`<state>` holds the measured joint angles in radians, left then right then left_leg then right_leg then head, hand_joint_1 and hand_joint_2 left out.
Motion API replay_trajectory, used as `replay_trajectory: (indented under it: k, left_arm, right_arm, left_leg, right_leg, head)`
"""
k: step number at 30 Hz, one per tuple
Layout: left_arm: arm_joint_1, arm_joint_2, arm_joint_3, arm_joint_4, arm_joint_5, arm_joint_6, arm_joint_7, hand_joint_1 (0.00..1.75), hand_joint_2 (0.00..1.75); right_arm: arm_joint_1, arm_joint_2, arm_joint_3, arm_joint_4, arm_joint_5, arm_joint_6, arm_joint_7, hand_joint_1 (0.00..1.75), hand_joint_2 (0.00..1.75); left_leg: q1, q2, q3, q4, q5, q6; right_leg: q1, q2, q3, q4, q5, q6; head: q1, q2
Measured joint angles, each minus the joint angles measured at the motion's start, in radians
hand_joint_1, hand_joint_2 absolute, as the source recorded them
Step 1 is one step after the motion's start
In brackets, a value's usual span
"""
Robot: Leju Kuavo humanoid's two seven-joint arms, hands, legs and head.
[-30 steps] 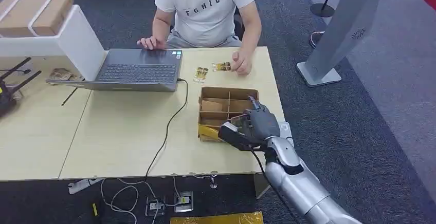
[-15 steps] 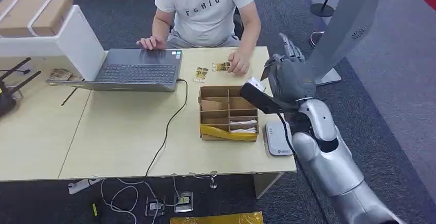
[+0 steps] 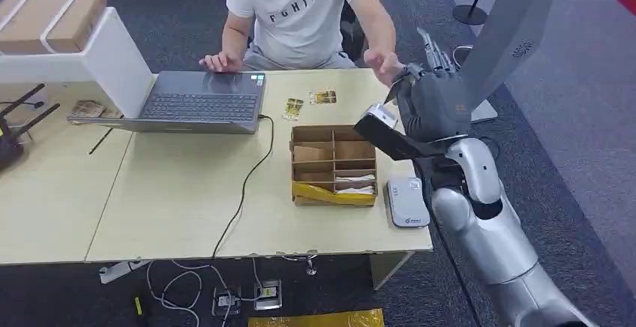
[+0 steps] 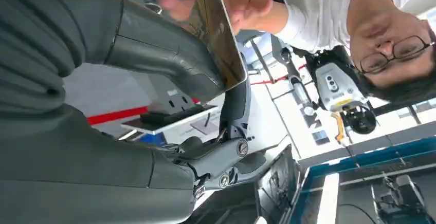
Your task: Pass the card to the sensor for recognition and then transmit it.
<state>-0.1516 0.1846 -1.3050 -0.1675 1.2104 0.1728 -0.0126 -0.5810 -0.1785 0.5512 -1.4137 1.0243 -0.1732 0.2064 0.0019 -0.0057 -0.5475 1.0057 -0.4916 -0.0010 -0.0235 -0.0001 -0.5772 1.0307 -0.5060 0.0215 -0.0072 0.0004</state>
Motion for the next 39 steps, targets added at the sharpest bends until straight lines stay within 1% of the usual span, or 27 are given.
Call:
replay_trajectory:
  k: [4, 8, 18, 19, 20, 25, 26, 30, 39]
  left_arm:
    - [-0.001, -0.001, 0.0, 0.0, -0.011, 0.0, 0.0, 0.0, 0.0]
    - [-0.001, -0.002, 0.0, 0.0, -0.021, 0.0, 0.0, 0.0, 0.0]
    - [-0.006, -0.005, -0.001, 0.0, -0.04, -0.004, 0.012, 0.0, 0.0]
    - [-0.006, -0.005, -0.001, 0.0, -0.04, -0.005, 0.012, 0.0, 0.0]
    - [-0.006, -0.005, -0.001, 0.0, -0.041, -0.006, 0.013, 0.0, 0.0]
    - [-0.009, -0.005, -0.002, 0.0, -0.046, -0.013, 0.022, 0.0, 0.0]
    - [-0.01, -0.005, -0.003, 0.0, -0.046, -0.014, 0.023, 0.0, 0.0]
    - [-0.013, -0.005, -0.003, 0.0, -0.048, -0.015, 0.023, 0.0, 0.0]
    - [-0.017, -0.005, -0.004, 0.0, -0.048, -0.015, 0.023, 0.0, 0.0]
  right_arm:
    - [-0.08, 0.002, 0.005, 0.068, 0.015, 0.005, -0.012, 1.75, 1.75]
    - [-0.131, 0.014, 0.013, 0.142, 0.015, 0.0, -0.016, 1.75, 1.75]
    - [-0.163, 0.027, 0.028, 0.296, 0.011, -0.028, -0.003, 1.75, 1.75]
    - [-0.163, 0.027, 0.029, 0.307, 0.011, -0.03, -0.002, 1.61, 1.75]
    - [-0.163, 0.027, 0.029, 0.316, 0.011, -0.031, -0.002, 0.02, 1.75]
    - [-0.164, 0.029, 0.035, 0.365, 0.027, -0.04, 0.0, 0.0, 1.75]
    - [-0.164, 0.031, 0.036, 0.375, 0.032, -0.045, 0.0, 0.0, 0.0]
    - [-0.167, 0.032, 0.041, 0.401, 0.044, -0.064, 0.0, 0.0, 0.0]
    - [-0.188, 0.031, 0.041, 0.429, 0.056, -0.071, 0.001, 0.0, 0.0]
  left_leg:
    - [0.0, 0.0, 0.0, 0.0, 0.0, 0.0]
    - [0.0, 0.0, 0.0, 0.0, 0.0, 0.0]
    - [0.0, 0.0, 0.0, 0.0, 0.0, 0.0]
    - [0.0, 0.0, 0.0, 0.0, 0.0, 0.0]
    - [0.0, 0.0, 0.0, 0.0, 0.0, 0.0]
    - [0.0, 0.0, 0.0, 0.0, 0.0, 0.0]
    - [0.0, 0.0, 0.0, 0.0, 0.0, 0.0]
    - [0.0, 0.0, 0.0, 0.0, 0.0, 0.0]
    - [0.0, 0.0, 0.0, 0.0, 0.0, 0.0]
  right_leg:
    - [0.0, 0.0, 0.0, 0.0, 0.0, 0.0]
    - [0.0, -0.001, 0.0, 0.0, 0.0, 0.0]
    - [0.0, -0.001, 0.0, 0.0, 0.0, 0.0]
    - [0.0, -0.001, 0.0, 0.0, 0.0, 0.0]
    - [0.0, -0.001, 0.0, 0.0, 0.0, 0.0]
    - [0.0, -0.001, 0.0, 0.0, 0.0, 0.0]
    - [0.0, -0.001, 0.0, 0.0, 0.0, 0.0]
    - [0.0, -0.001, 0.0, 0.0, 0.0, 0.0]
    - [0.0, 0.0, 0.0, 0.0, 0.0, 0.0]
  head:
    - [0.0, 0.0]
    - [0.0, 0.0]
    - [0.0, 0.0]
    - [0.0, 0.0]
    - [0.0, 0.0]
    - [0.0, 0.0]
    - [0.0, 0.0]
    - [0.0, 0.0]
    - [0.0, 0.0]
